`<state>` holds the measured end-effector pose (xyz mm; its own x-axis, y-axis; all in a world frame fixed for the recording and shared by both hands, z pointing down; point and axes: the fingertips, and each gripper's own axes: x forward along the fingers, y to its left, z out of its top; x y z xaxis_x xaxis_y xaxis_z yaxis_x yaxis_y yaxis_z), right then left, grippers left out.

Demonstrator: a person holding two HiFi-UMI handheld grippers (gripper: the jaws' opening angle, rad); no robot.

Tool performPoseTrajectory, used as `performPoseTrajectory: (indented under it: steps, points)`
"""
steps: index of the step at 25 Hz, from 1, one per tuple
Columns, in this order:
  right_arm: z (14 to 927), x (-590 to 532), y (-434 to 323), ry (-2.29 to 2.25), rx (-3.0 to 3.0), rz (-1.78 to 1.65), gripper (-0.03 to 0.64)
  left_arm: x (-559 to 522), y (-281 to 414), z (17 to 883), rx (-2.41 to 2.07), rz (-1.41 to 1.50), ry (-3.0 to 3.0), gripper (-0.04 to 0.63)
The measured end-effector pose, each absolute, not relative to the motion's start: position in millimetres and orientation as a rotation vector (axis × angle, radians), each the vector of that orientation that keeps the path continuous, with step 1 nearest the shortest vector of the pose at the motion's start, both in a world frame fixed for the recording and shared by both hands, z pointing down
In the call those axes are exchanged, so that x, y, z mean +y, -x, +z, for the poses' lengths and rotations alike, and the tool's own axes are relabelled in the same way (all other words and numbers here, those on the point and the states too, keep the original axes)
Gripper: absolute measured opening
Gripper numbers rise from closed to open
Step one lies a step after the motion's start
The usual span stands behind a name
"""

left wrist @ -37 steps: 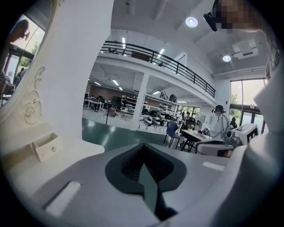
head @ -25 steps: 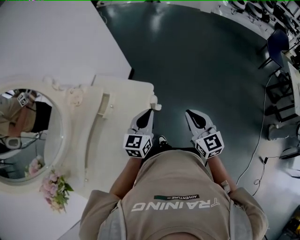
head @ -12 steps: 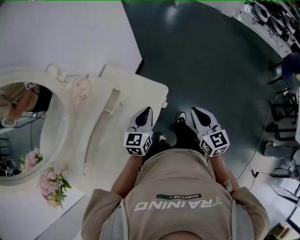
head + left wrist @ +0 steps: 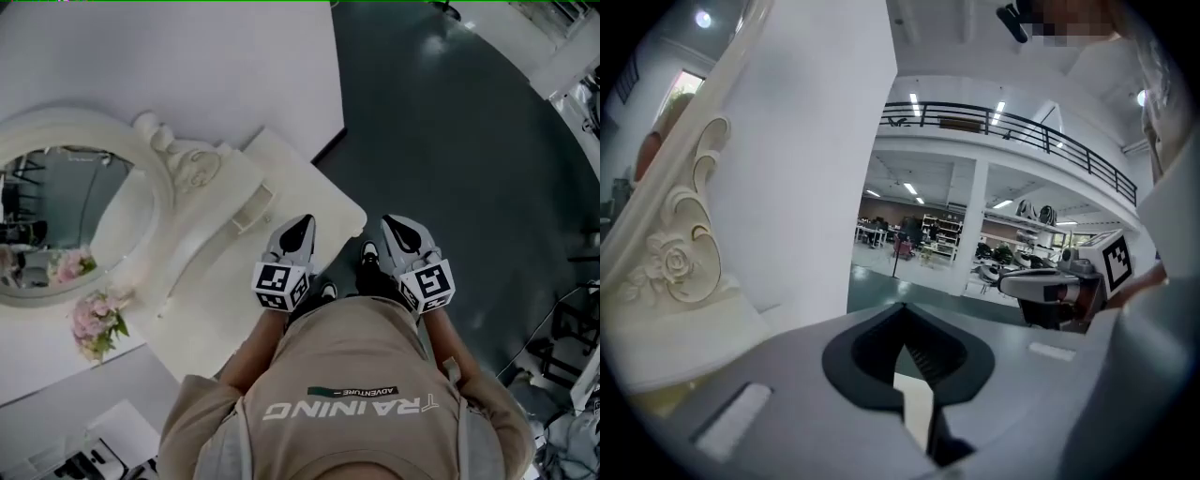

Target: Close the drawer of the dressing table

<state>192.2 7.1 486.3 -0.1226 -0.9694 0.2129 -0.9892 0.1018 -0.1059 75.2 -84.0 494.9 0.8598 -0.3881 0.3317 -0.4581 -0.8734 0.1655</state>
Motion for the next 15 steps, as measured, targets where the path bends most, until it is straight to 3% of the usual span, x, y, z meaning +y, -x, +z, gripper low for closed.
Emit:
performPoseTrajectory:
  steps: [6,15]
  points:
    - [490.5,-49.3,-217.4,-1.793,-2.426,0.302,0.002,-121.5,-94.3,463.3,-0.887,0.336,-2.767,0.017]
    - [494.3,-104.5,-182.5,-1.368,-2.648,0.272,0.002,-119.6,-27.6,473.9,-1.317,0.352,-2.494,0.017]
